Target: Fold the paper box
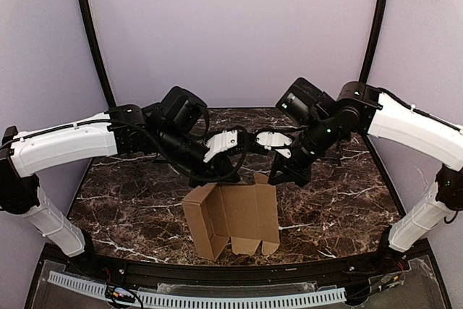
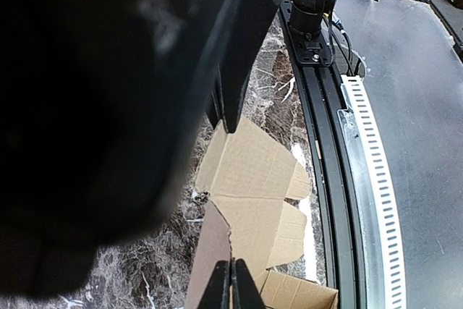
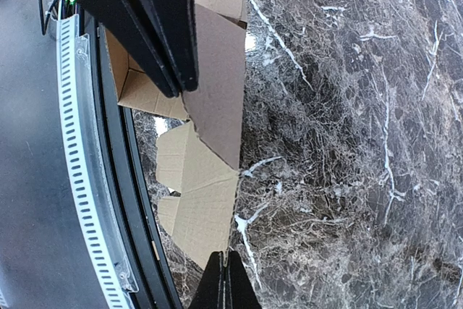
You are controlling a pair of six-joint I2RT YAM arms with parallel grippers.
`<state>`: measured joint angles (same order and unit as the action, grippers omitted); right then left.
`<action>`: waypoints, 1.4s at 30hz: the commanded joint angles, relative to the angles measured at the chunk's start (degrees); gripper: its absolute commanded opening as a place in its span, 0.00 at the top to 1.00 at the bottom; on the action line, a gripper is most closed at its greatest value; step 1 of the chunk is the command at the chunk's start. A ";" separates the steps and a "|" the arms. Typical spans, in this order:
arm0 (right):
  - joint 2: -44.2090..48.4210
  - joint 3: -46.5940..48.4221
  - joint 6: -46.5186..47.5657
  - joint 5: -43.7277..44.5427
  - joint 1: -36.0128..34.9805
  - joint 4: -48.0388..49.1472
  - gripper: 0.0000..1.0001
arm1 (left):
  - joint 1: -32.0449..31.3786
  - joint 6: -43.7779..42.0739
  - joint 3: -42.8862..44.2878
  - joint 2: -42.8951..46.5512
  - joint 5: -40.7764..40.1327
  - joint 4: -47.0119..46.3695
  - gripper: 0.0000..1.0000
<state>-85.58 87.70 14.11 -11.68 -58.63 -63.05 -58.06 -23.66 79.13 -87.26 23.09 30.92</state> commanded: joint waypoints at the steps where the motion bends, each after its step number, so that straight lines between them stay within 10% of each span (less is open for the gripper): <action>1: 1.72 -0.24 0.11 -1.85 -0.85 5.02 1.00 | -0.39 0.45 -0.46 -1.22 -1.85 -0.91 0.99; 13: 5.96 -4.02 -1.35 -0.73 -0.80 9.59 0.98 | -0.39 1.93 -4.95 3.11 -5.06 -6.50 1.00; 27: 20.91 -27.84 -5.54 2.98 -0.85 34.22 0.39 | -0.39 4.56 -9.89 6.54 -5.84 -11.14 1.00; 42: 19.91 -41.38 -9.58 2.04 -0.09 54.74 0.38 | -0.43 5.07 -11.25 9.16 -5.55 -12.01 1.00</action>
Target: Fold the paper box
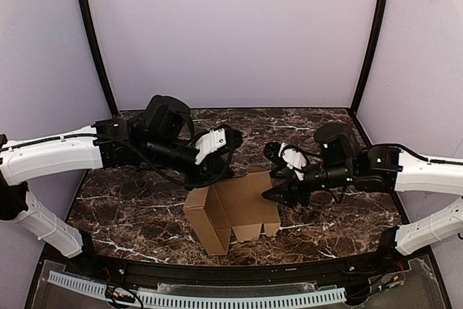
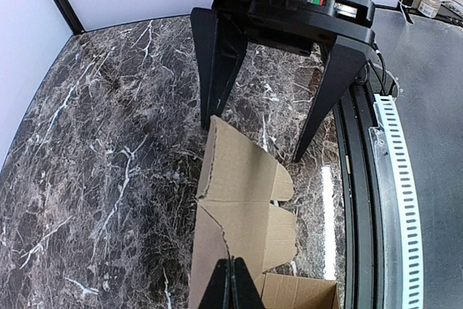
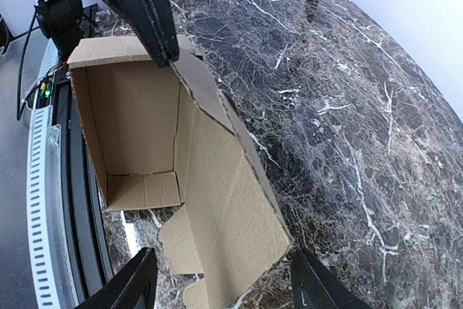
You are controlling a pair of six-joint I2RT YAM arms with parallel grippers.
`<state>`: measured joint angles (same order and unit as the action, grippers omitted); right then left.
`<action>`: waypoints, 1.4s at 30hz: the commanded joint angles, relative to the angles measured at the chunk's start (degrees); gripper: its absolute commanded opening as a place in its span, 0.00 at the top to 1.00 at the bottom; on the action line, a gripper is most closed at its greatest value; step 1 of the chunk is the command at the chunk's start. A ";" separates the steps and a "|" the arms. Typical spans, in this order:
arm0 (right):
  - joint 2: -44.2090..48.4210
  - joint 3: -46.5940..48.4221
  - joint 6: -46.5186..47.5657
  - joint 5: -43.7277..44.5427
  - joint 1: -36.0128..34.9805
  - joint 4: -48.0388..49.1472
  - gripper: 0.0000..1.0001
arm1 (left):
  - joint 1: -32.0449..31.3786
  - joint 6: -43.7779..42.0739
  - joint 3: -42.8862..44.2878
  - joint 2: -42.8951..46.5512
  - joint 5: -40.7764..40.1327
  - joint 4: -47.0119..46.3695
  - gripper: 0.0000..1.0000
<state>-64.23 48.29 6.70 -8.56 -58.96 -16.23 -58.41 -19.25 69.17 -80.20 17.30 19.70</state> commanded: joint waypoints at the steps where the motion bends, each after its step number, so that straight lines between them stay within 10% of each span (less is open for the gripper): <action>1: -1.84 -2.17 -2.35 -1.23 0.29 8.64 0.40 | -0.05 0.69 -1.50 2.36 0.26 -0.87 1.00; 15: -3.97 0.03 -3.34 -5.88 1.23 9.04 1.00 | -0.06 1.72 -4.28 6.69 -0.01 -1.69 1.00; 20: -4.04 3.36 -2.35 -6.53 1.24 4.55 1.00 | -0.03 1.98 -3.96 8.15 -2.46 -0.39 0.95; 32: -8.60 15.64 0.75 -4.34 -0.04 -12.86 1.00 | -0.06 0.80 -0.59 10.31 -3.43 6.05 0.42; 42: -13.29 23.96 1.03 -0.94 -1.53 -22.34 1.00 | -0.11 0.43 4.49 5.84 -1.56 12.38 0.37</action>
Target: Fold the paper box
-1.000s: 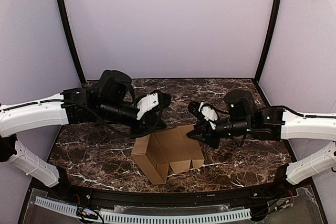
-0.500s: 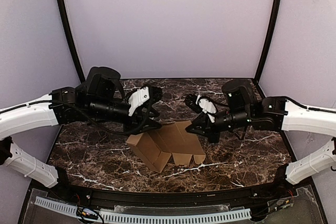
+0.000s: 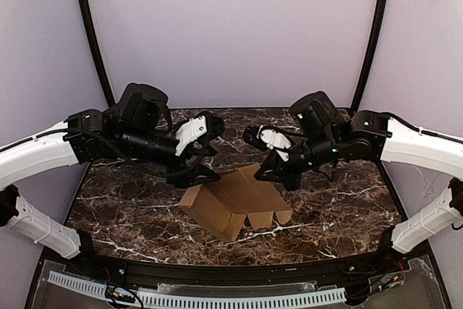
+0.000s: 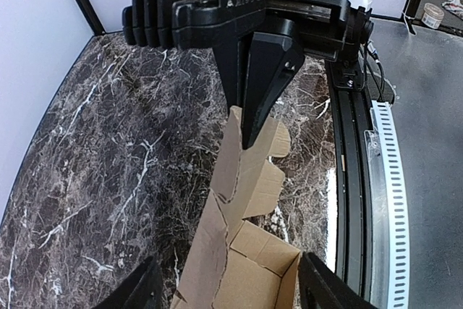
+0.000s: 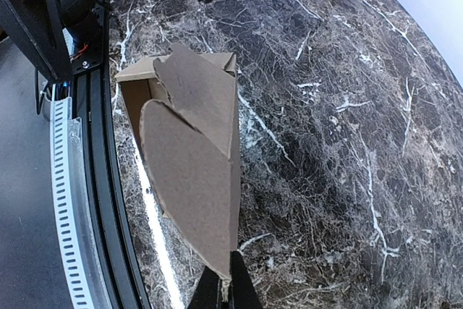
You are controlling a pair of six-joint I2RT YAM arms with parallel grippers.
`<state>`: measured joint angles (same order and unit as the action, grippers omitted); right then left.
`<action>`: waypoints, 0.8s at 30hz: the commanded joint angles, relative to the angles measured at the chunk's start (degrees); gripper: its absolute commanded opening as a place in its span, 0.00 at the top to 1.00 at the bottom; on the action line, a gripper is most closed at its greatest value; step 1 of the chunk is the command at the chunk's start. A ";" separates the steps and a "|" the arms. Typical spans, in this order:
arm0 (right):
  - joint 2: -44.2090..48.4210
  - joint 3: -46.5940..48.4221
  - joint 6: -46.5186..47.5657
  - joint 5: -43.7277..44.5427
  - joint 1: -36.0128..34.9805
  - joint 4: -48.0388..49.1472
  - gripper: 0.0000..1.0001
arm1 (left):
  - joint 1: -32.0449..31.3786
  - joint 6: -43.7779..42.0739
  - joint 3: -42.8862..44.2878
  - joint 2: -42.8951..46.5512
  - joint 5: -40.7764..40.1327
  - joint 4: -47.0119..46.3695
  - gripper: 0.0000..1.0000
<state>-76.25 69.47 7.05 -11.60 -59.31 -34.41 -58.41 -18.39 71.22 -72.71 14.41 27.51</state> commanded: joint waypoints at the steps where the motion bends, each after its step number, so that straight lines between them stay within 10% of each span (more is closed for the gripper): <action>1: -1.55 3.16 0.58 2.37 -1.17 -4.50 1.00 | -0.19 -0.61 3.03 -2.49 1.32 4.92 0.38; 24: -4.06 7.03 -0.46 3.72 -2.87 -7.75 1.00 | -1.22 -1.66 5.98 -8.77 -1.91 8.23 0.73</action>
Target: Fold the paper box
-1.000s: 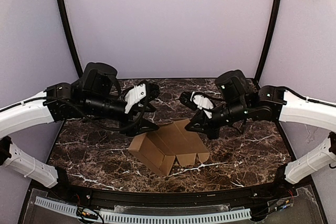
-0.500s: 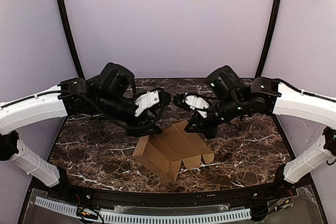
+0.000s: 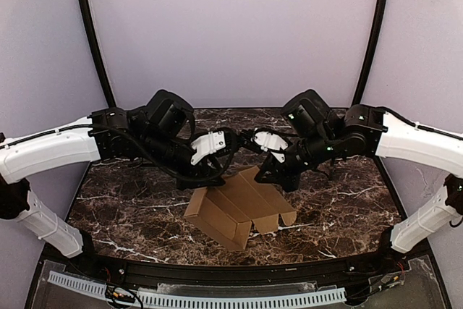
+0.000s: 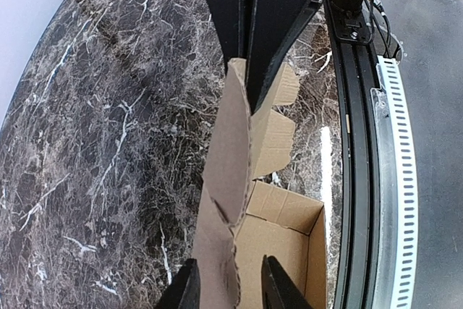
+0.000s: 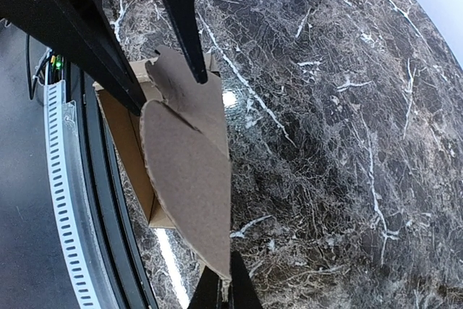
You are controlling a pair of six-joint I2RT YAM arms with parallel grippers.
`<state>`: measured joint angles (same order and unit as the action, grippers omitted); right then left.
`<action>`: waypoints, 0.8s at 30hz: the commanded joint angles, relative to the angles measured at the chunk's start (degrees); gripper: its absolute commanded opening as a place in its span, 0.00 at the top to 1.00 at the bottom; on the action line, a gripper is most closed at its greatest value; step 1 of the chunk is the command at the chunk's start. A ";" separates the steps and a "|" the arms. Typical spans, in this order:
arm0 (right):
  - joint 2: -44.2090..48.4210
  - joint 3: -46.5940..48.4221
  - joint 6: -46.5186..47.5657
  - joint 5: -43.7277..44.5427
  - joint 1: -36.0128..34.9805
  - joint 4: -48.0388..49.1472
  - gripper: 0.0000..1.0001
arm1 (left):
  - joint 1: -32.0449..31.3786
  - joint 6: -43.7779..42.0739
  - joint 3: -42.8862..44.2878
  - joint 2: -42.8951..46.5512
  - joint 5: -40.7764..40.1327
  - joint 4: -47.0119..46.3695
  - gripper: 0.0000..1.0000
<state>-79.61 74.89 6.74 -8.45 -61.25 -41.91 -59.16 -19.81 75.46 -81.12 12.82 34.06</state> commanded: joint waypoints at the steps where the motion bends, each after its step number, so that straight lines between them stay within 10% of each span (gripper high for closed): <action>1: -0.78 1.65 -0.23 0.62 -0.95 -0.32 1.00 | -0.50 -0.19 1.77 -0.40 -0.27 1.60 0.74; 14: -0.78 1.45 -0.32 2.16 -1.06 -0.05 0.98 | -0.83 0.67 -0.84 0.51 -4.12 -1.80 1.00; 24: 6.44 -3.88 -3.34 10.35 3.19 3.63 0.51 | -0.82 6.13 -11.98 5.30 -12.91 -14.08 1.00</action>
<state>-78.17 74.19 5.02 -3.09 -60.10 -41.41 -59.92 -17.08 68.53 -78.59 4.49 24.91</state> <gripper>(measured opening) 0.369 0.007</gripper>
